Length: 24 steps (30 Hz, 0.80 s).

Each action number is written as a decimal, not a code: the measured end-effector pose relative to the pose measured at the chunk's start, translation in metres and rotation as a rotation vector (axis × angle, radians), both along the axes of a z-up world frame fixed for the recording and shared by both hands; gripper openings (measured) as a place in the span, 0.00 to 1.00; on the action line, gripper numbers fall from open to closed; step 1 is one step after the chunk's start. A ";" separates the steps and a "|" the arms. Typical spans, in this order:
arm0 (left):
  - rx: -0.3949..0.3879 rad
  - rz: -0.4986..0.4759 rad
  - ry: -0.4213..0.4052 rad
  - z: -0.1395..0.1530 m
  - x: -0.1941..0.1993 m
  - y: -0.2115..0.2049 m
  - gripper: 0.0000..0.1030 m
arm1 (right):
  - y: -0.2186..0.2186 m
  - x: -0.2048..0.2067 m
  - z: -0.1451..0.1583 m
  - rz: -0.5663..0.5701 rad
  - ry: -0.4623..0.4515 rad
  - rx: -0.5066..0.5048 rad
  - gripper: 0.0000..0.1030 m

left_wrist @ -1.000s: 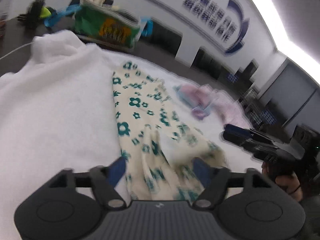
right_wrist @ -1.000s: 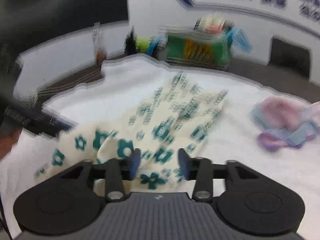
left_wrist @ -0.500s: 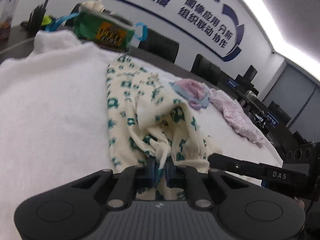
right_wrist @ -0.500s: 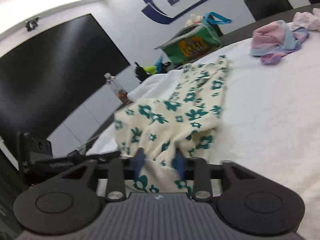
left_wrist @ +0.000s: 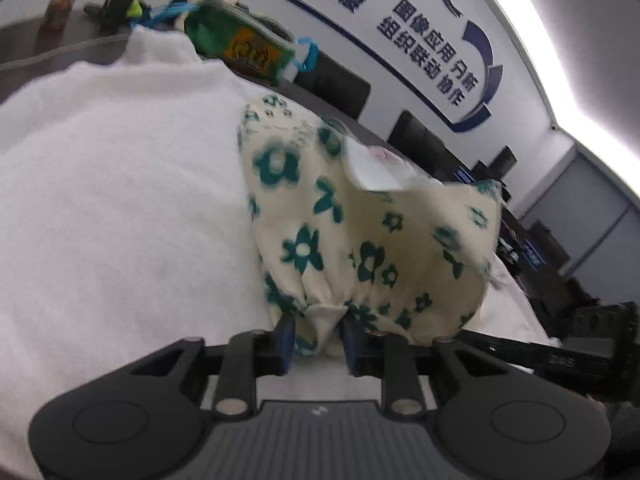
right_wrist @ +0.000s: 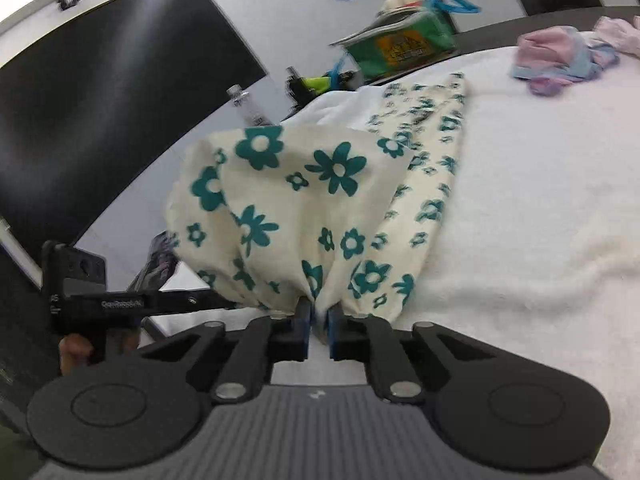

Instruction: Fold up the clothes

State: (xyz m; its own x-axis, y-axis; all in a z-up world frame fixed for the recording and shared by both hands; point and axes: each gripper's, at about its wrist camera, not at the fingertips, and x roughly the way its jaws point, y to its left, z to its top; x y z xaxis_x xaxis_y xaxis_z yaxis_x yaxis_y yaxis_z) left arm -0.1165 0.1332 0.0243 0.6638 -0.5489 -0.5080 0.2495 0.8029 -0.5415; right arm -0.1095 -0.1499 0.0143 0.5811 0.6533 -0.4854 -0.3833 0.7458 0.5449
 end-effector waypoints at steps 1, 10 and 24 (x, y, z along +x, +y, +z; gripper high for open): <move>0.003 0.004 -0.035 0.003 0.001 -0.002 0.28 | 0.001 0.002 -0.002 -0.010 -0.011 0.013 0.11; 0.066 0.056 -0.082 0.030 0.046 -0.028 0.71 | 0.007 0.049 0.004 -0.134 -0.088 0.012 0.28; -0.017 0.080 0.054 0.009 0.074 -0.028 0.09 | 0.016 0.066 -0.013 -0.101 -0.080 0.033 0.31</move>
State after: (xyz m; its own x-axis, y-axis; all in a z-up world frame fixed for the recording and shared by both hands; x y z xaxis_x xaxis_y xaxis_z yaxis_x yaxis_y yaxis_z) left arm -0.0423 0.1048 0.0334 0.6775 -0.5043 -0.5354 0.1548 0.8093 -0.5666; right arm -0.0439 -0.1339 0.0015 0.6804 0.6044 -0.4144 -0.3505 0.7650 0.5402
